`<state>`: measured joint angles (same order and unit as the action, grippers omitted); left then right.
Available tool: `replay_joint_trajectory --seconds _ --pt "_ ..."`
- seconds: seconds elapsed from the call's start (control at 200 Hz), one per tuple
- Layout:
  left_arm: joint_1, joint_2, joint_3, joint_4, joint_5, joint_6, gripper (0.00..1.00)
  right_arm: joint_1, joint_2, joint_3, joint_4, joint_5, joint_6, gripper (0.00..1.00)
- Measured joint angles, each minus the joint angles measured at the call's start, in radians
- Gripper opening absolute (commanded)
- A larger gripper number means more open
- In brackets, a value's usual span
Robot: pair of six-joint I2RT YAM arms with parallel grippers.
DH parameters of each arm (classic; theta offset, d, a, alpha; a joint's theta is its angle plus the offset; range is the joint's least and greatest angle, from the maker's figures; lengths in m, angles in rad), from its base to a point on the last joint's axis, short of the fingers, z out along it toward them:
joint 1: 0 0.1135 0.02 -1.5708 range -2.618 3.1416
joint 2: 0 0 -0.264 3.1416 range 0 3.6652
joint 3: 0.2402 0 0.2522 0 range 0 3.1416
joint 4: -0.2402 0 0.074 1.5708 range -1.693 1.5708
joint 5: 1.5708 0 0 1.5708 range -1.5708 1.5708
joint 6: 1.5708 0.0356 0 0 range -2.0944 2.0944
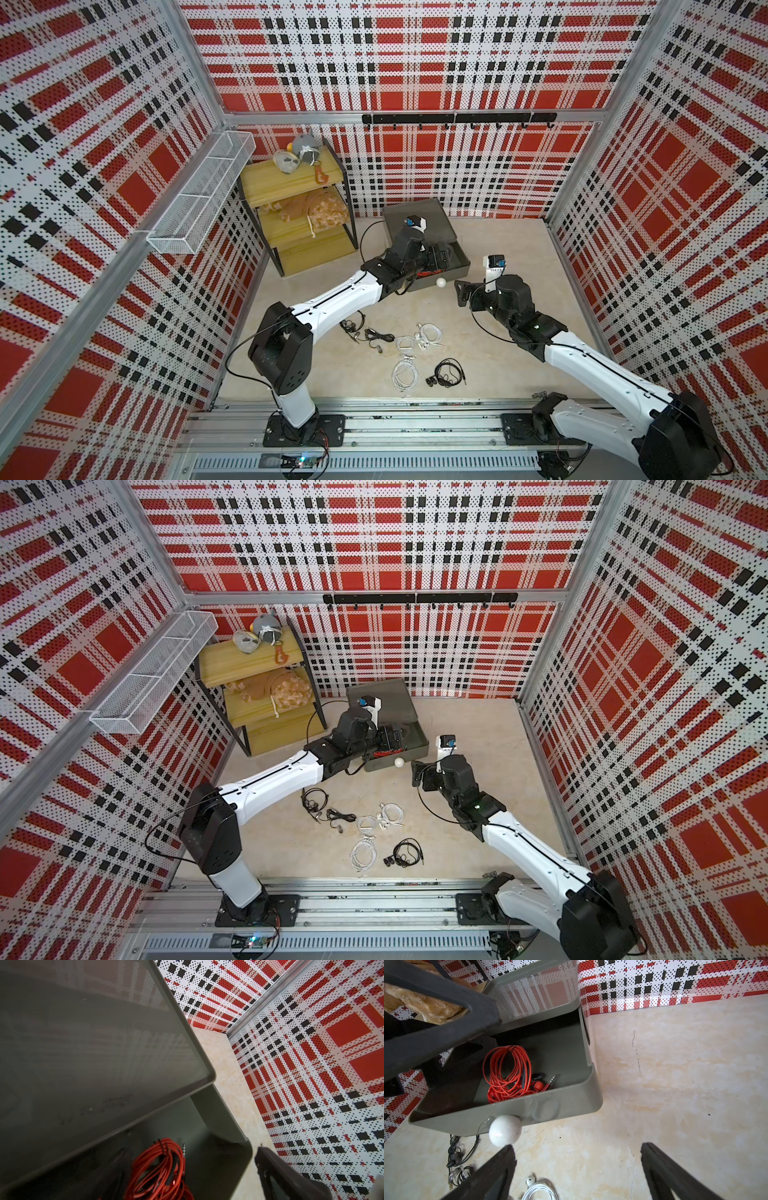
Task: Place the wired earphones into the drawer by color
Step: Adjust the wired earphones in the drawer, then close the drawer in the storage box.
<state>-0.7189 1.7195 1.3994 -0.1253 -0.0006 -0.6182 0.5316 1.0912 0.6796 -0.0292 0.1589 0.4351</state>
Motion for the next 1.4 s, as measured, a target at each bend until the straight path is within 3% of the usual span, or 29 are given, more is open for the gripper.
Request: replay_joint_trajectory --seconds 0.316,1.022,1.403 --pt "0.006 -0.166 -0.094 0.034 -0.071 -0.003 0.99 0.000 0.069 0.037 0.011 -0.010 0.005 1.00" --pt "0.099 -0.598 -0.651 0.297 -0.166 -0.005 0.99 0.000 0.169 0.100 0.042 -0.076 0.053 1.00" --pt "0.117 -0.669 -0.727 0.345 -0.173 -0.006 0.99 0.000 0.248 0.161 0.050 -0.092 0.092 1.00"
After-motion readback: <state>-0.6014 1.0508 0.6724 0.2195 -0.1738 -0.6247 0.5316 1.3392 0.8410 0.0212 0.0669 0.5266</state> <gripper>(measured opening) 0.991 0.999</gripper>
